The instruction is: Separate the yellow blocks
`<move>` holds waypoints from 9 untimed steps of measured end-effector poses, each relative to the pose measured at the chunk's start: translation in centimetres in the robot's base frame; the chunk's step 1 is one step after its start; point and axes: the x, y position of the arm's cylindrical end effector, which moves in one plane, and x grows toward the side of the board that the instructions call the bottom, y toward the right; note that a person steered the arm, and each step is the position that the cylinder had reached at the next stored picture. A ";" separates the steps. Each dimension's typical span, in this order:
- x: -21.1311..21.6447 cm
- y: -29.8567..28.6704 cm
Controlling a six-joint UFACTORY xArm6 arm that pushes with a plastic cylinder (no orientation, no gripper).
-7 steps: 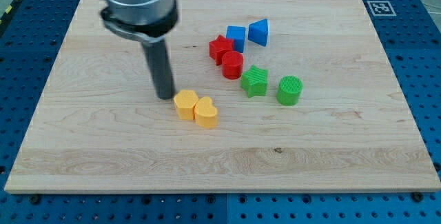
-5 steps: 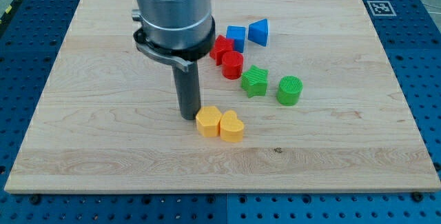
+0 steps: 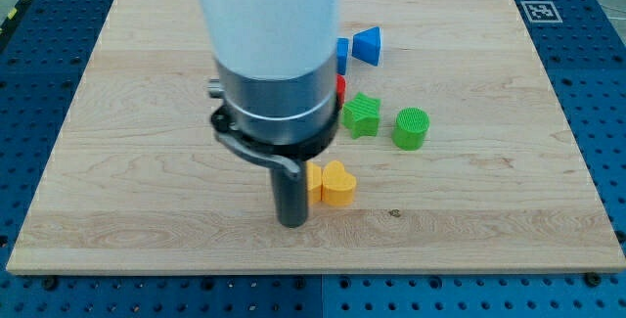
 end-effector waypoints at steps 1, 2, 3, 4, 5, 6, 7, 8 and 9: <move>0.0 0.4; 0.7 0.8; 1.0 1.4; 1.0 2.2; 1.0 3.0; 1.0 3.0; 0.3 3.0; -1.1 2.8; -2.1 2.4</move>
